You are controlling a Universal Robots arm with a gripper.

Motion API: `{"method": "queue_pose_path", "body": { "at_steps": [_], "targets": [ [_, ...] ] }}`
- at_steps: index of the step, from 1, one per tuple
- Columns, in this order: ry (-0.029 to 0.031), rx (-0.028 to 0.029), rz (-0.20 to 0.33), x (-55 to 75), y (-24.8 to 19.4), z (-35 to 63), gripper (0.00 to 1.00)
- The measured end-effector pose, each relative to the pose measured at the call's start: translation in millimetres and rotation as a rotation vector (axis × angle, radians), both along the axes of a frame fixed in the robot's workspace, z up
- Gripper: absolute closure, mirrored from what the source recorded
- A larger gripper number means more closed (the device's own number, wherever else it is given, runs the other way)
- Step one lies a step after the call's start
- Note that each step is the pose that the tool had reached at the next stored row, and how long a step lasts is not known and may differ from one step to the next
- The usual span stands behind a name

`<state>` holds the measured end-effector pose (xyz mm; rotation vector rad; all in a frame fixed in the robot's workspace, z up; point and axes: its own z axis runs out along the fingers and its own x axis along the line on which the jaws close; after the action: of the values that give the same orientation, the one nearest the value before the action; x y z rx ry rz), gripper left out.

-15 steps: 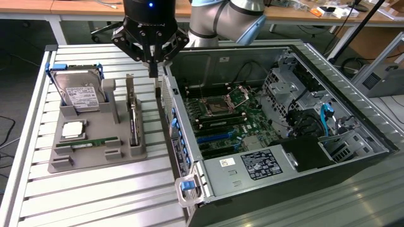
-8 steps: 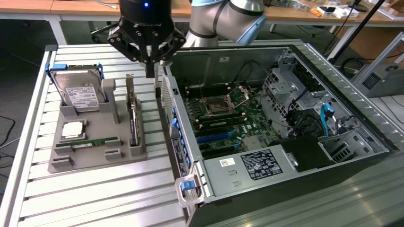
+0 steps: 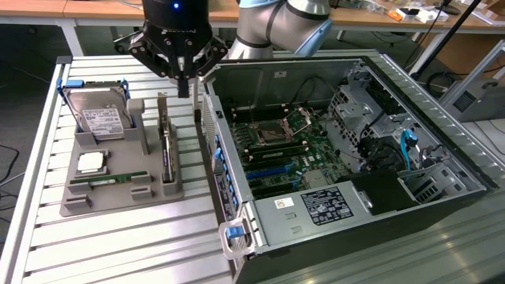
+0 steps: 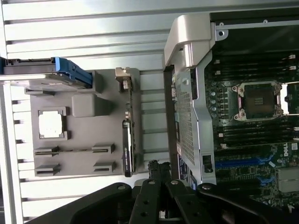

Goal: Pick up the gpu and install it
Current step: 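Reach for the gpu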

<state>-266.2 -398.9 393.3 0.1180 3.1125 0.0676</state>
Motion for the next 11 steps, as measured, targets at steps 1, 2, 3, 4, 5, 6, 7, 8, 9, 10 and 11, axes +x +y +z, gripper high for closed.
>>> {"method": "queue_pose_path", "body": {
  "at_steps": [1, 2, 3, 4, 5, 6, 7, 8, 9, 10, 11],
  "targets": [
    [0.0001, 0.0000, 0.000, -0.8, 0.0, 0.0, 0.89],
    [0.0000, 0.0000, 0.000, -1.7, 0.0, 0.0, 0.89],
    [0.0000, 0.0000, 0.000, -2.3, 0.0, 0.0, 0.89],
    [0.0001, 0.0000, 0.000, -2.8, 0.0, 0.0, 0.89],
    [0.0000, 0.0000, 0.000, -3.2, 0.0, 0.0, 0.89],
    [0.0000, 0.0000, 0.000, -3.7, 0.0, 0.0, 0.89],
    [0.0000, 0.0000, 0.000, -4.2, 0.0, 0.0, 0.89],
    [0.0000, 0.0000, 0.000, -4.6, 0.0, 0.0, 0.89],
    [0.0000, 0.0000, 0.000, -5.2, 0.0, 0.0, 0.89],
    [0.0000, 0.0000, 0.000, -5.8, 0.0, 0.0, 0.89],
    [0.0000, 0.0000, 0.000, -6.2, 0.0, 0.0, 0.89]
  ]
}}
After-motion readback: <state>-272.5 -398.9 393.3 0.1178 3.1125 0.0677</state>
